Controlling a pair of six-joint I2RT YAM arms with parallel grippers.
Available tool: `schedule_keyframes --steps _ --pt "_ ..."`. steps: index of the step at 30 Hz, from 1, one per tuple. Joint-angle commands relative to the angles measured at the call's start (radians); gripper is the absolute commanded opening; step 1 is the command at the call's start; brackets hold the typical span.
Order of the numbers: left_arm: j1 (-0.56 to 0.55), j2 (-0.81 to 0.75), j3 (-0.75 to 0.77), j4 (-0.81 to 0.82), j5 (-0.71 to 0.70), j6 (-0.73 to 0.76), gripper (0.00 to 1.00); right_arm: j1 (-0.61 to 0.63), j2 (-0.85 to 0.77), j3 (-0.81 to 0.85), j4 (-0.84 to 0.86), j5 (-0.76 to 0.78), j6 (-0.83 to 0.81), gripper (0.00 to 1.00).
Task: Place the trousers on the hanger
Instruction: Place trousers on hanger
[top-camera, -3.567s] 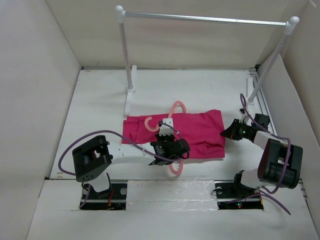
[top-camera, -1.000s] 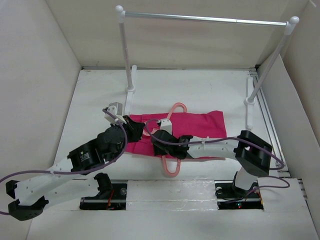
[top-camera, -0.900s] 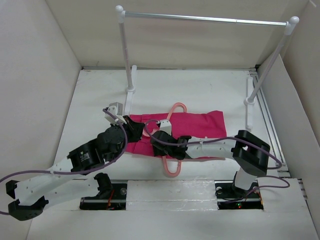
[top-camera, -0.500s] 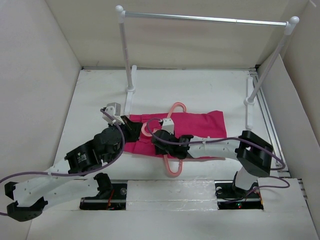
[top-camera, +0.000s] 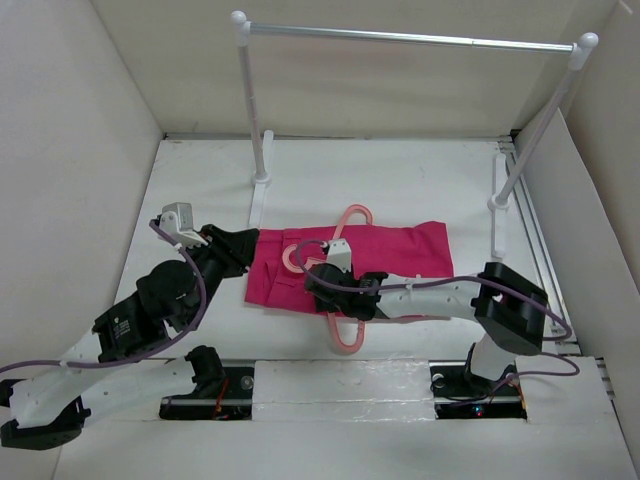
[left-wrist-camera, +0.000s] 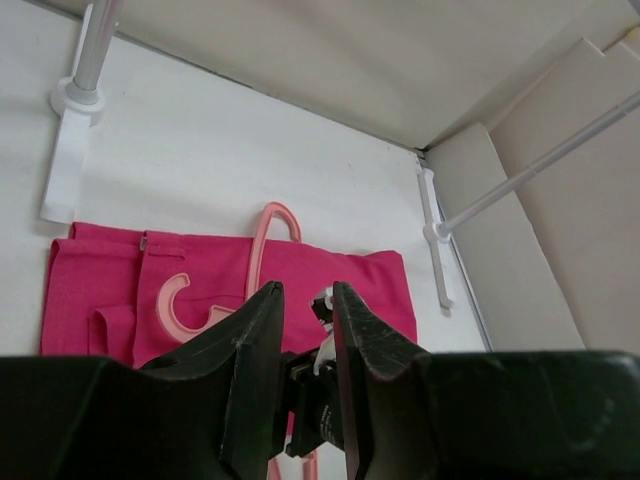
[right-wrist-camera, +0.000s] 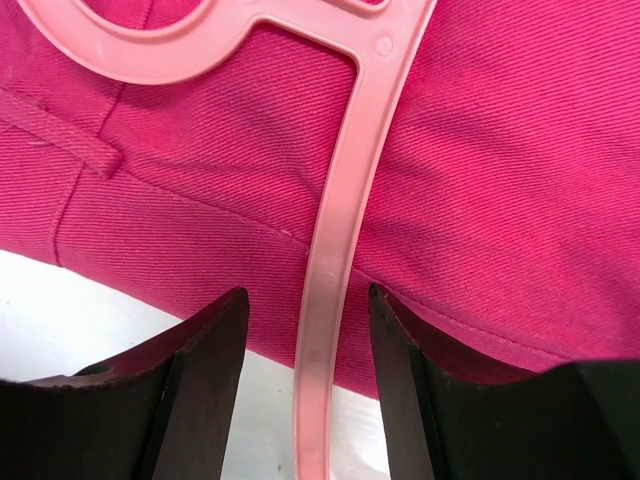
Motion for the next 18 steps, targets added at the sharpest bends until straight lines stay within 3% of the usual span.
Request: schedule_keyframes --steps 1,5,7,9,14,18 --pt "-0.004 0.004 0.015 -0.001 -0.02 0.018 0.23 -0.007 0.018 -0.031 0.066 -0.037 0.015 0.57" --pt "-0.004 0.006 0.013 -0.002 -0.026 0.029 0.23 -0.025 0.073 -0.024 0.139 -0.091 -0.008 0.49" --pt "-0.004 0.01 0.019 -0.007 -0.031 0.027 0.23 -0.036 0.101 -0.013 0.165 -0.12 -0.028 0.36" --pt "-0.004 0.01 0.027 -0.011 -0.035 0.029 0.23 -0.036 0.081 0.012 0.172 -0.105 -0.04 0.16" --pt "-0.004 0.009 0.035 -0.016 -0.041 0.038 0.23 -0.036 -0.057 -0.003 0.276 -0.1 -0.107 0.08" --pt "-0.004 0.009 0.036 -0.011 -0.041 0.036 0.23 -0.036 -0.22 -0.117 0.422 -0.141 -0.143 0.06"
